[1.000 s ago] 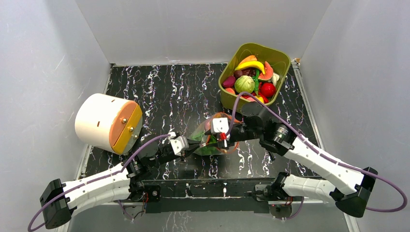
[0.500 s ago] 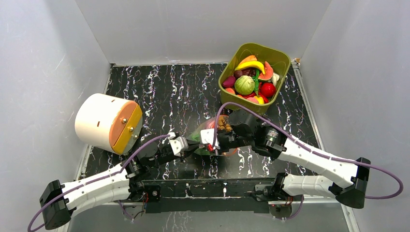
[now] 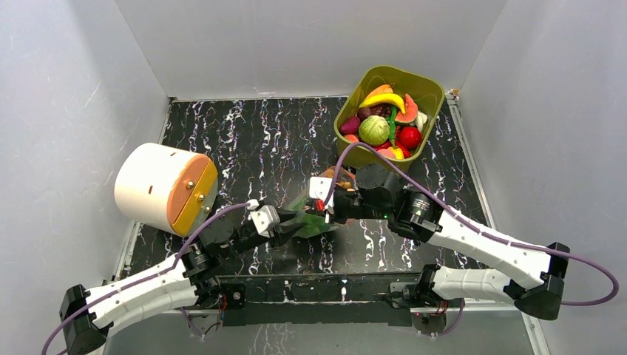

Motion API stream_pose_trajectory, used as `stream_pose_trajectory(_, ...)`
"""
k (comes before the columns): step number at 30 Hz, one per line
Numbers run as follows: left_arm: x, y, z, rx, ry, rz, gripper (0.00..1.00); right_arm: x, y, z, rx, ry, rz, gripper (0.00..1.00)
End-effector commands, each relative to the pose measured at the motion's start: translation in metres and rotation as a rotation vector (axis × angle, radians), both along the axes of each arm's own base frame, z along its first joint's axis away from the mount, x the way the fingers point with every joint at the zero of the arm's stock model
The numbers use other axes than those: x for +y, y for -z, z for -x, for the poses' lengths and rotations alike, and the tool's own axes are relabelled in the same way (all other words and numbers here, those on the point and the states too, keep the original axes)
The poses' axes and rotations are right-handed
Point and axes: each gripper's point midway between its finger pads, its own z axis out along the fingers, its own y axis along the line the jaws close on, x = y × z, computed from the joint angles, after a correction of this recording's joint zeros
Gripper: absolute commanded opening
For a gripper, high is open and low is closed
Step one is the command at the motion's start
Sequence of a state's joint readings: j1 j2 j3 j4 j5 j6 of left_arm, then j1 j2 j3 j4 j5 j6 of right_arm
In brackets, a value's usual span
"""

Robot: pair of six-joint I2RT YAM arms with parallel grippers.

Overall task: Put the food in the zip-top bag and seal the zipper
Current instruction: Zip the zipper food storage bag at the center of the board.

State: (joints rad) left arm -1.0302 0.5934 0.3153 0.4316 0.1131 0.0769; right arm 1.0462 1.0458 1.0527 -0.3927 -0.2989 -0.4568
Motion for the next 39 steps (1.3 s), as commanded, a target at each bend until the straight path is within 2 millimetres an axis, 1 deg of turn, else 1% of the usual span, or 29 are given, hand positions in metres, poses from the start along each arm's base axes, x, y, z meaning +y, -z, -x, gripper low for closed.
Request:
stream_pose_trajectory(1,-0.002,-0.033,0.011,-0.017,0.061,0.018,0.44,0.014,-0.052,-0.002,-0.043,-0.015,-0.148,0.00)
stream_pose_trajectory(5,-0.005,-0.044,0.010,-0.049,0.068,0.014,0.45,0.016,-0.049,-0.001,-0.037,-0.028,-0.146,0.00)
stream_pose_trajectory(9,-0.009,-0.048,0.006,-0.077,0.068,0.001,0.45,0.018,-0.049,0.001,-0.033,-0.044,-0.145,0.00)
stream_pose_trajectory(10,-0.010,-0.050,0.006,-0.086,0.068,-0.001,0.43,0.018,-0.049,0.002,-0.032,-0.047,-0.144,0.00)
stream_pose_trajectory(13,-0.012,-0.051,0.006,-0.104,0.080,-0.004,0.33,0.019,-0.049,0.002,-0.030,-0.050,-0.140,0.00)
stream_pose_trajectory(14,-0.012,-0.050,0.005,-0.106,0.079,-0.005,0.28,0.019,-0.048,0.003,-0.028,-0.053,-0.137,0.00)
stream_pose_trajectory(15,-0.012,-0.050,0.005,-0.108,0.079,-0.006,0.20,0.018,-0.047,0.003,-0.026,-0.055,-0.132,0.00)
stream_pose_trajectory(16,-0.012,-0.050,0.005,-0.109,0.079,-0.008,0.15,0.018,-0.046,0.004,-0.024,-0.056,-0.128,0.00)
stream_pose_trajectory(17,-0.011,-0.050,0.006,-0.112,0.077,-0.008,0.06,0.018,-0.044,0.003,-0.024,-0.054,-0.122,0.00)
stream_pose_trajectory(18,-0.010,-0.051,0.006,-0.112,0.076,-0.007,0.02,0.016,-0.043,0.003,-0.025,-0.050,-0.116,0.00)
stream_pose_trajectory(19,-0.009,-0.050,0.006,-0.111,0.074,-0.008,0.00,0.016,-0.041,0.002,-0.026,-0.047,-0.108,0.00)
stream_pose_trajectory(24,-0.003,-0.053,0.008,-0.122,0.064,0.003,0.00,0.009,-0.032,0.001,-0.035,-0.037,-0.060,0.00)
stream_pose_trajectory(31,0.010,-0.060,0.009,-0.150,0.027,0.072,0.00,0.000,-0.023,-0.004,-0.025,-0.023,-0.001,0.00)
stream_pose_trajectory(39,0.016,-0.058,0.006,-0.150,-0.006,0.076,0.00,-0.008,-0.018,-0.009,-0.012,-0.014,0.030,0.00)
